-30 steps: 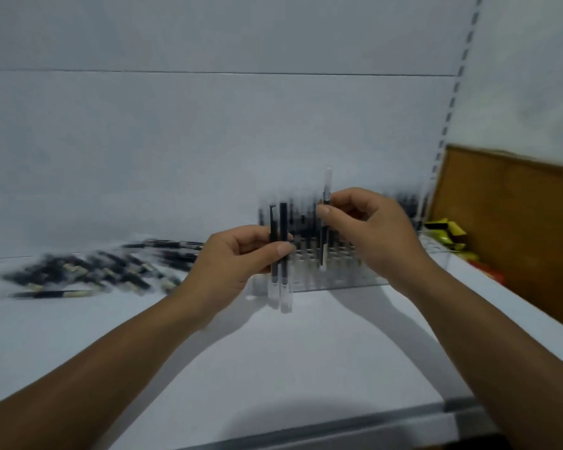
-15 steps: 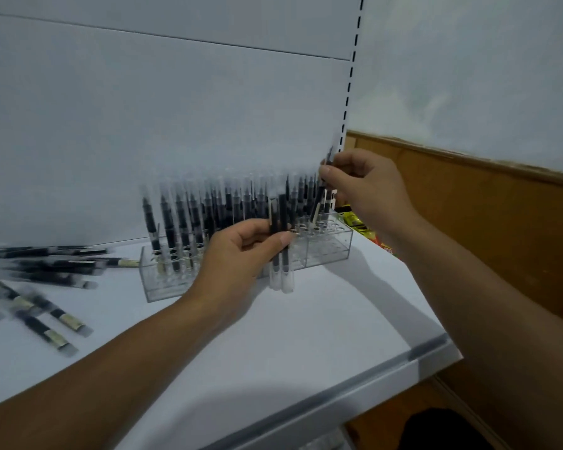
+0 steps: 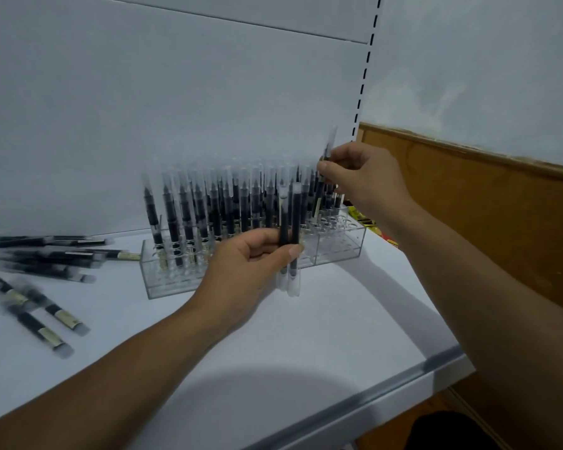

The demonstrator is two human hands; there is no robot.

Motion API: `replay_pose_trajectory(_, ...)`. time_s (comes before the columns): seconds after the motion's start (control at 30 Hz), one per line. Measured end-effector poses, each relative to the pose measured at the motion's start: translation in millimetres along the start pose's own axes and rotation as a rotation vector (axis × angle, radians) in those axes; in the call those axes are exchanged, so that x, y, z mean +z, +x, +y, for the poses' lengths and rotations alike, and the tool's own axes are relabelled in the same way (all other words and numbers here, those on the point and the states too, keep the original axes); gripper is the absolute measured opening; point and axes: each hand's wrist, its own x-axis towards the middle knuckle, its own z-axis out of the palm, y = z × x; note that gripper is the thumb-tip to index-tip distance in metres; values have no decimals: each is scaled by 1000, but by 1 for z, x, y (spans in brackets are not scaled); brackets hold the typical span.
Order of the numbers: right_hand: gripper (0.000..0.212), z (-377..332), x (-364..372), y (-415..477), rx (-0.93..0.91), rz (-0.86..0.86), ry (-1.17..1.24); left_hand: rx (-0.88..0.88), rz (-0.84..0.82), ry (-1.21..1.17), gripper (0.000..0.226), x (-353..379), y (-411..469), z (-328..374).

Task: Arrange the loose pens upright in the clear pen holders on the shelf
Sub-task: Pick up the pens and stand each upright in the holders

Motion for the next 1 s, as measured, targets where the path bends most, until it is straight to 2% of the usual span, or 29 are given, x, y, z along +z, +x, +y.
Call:
replay_pose_trajectory(0.2,17,9,7,-9,50,-158,-148,9,-16,-31,16,1,0,1)
replay_pose_trajectory(0.5,22,-1,10,-10,38,-130,-347,33,-16,5,14,0,-1,1)
replay_pose_trajectory(0.73,20,-2,13,-6,71,-122,-411,53,-23,2,15,-1,-3,1)
replay_pose_trajectory(0.9,18,0,14,-12,94,-249,-434,48,-24,-1,16,-1,-3,0)
replay_pose_trajectory(1.0,18,2,10,-19,105,-237,-414,34,-25,-24,16,-2,-2,0)
